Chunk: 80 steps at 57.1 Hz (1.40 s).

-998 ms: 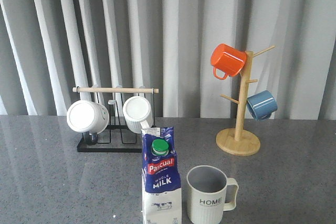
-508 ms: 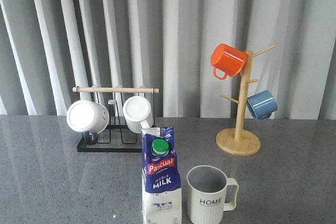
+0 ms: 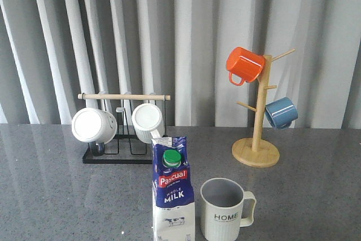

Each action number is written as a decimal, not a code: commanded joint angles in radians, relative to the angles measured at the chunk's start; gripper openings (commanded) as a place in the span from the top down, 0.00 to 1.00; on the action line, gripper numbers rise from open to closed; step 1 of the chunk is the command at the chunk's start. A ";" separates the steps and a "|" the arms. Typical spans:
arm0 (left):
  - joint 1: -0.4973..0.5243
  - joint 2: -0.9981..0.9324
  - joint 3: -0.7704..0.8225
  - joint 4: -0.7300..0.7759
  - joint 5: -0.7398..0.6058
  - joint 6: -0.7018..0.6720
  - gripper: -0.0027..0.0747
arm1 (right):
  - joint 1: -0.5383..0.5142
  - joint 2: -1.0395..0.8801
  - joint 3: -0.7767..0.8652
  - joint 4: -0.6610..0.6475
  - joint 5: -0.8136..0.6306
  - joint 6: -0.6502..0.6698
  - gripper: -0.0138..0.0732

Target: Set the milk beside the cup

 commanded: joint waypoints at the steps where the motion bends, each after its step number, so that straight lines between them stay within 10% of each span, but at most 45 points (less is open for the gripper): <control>1: -0.002 -0.013 -0.015 -0.014 -0.071 0.025 0.97 | -0.007 -0.005 -0.027 -0.009 -0.072 -0.005 0.85; 80: -0.002 -0.011 -0.016 -0.118 -0.126 0.041 0.97 | -0.007 -0.005 -0.027 -0.009 -0.072 -0.005 0.85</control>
